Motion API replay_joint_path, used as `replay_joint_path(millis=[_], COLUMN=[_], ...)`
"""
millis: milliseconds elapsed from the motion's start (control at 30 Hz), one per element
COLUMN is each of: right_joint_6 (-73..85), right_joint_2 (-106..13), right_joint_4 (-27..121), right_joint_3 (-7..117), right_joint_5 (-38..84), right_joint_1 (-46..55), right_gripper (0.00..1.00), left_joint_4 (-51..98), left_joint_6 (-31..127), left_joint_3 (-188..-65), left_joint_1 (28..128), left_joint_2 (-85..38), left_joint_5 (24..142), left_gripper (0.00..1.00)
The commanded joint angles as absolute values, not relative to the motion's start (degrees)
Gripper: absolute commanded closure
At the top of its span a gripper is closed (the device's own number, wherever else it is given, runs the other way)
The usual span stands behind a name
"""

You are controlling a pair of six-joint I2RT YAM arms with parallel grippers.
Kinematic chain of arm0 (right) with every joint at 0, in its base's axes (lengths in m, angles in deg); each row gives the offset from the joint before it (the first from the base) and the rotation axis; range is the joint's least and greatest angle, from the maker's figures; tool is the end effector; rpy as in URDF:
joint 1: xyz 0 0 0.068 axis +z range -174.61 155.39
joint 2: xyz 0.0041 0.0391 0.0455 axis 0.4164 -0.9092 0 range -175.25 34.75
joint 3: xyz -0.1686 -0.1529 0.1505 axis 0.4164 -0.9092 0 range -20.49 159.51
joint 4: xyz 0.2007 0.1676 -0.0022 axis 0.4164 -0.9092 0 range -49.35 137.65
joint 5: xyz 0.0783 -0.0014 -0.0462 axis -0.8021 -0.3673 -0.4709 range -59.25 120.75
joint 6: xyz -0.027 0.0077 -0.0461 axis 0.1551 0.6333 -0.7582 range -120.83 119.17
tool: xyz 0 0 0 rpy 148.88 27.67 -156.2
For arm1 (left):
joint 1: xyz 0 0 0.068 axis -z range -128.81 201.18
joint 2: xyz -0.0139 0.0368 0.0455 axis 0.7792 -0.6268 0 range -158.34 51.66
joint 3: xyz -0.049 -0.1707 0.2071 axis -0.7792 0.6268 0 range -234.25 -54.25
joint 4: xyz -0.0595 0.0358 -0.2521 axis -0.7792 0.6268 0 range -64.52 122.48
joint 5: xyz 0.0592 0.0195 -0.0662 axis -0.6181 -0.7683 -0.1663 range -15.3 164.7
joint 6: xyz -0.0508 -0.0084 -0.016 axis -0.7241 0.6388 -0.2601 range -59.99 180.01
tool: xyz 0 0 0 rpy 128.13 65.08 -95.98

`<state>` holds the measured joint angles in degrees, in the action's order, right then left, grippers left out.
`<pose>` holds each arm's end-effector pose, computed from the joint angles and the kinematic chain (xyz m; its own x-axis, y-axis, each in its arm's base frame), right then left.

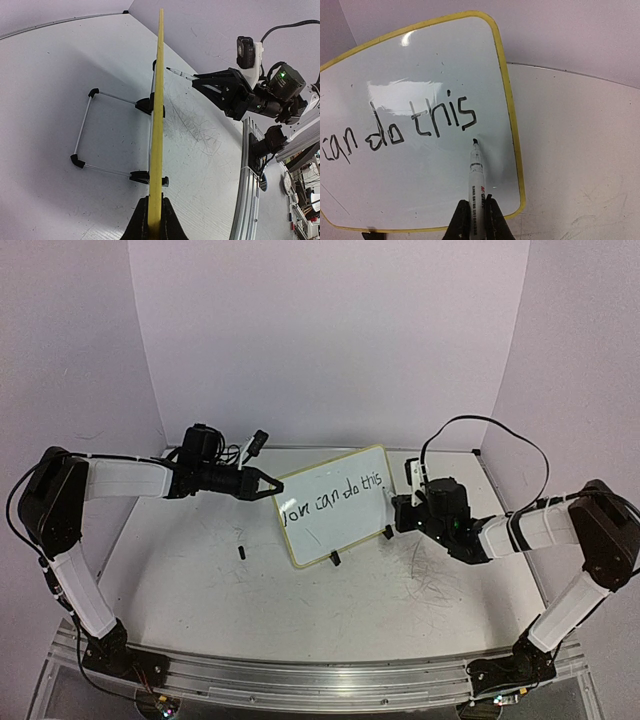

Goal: Write a sentence on the whiteboard

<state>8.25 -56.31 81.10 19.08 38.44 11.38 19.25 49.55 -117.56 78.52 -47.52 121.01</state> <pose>0.2685 0.1891 0.1893 -0.3230 -0.0413 -0.9455 -0.4337 0.8944 0.1091 0.3271 -0.1981 0.2305 -0.5909 0.1644 -0.7898 0.7813 0.3608 -0.5093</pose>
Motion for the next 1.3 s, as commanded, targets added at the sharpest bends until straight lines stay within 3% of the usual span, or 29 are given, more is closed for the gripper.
replay_joint_path(millis=[0, 967, 1267], right_joint_6=[8.6, 8.3, 12.5], right_joint_2=[-56.2, -61.7, -44.1], right_joint_4=[83.2, 84.6, 76.3], right_joint_3=[21.3, 25.4, 17.5], right_joint_5=[40.1, 37.6, 37.1], right_joint_1=[10.6, 9.9, 9.9], right_gripper=[1.00, 1.00, 1.00], left_joint_4=[20.2, 20.2, 20.5], left_joint_6=[51.5, 51.5, 51.3], left_joint_3=[-118.0, -118.1, -118.8], left_joint_1=[78.4, 78.5, 78.4], left_joint_2=[-45.1, -45.2, -45.3], left_joint_5=[120.9, 121.6, 120.5], left_gripper=[1.00, 1.00, 0.99])
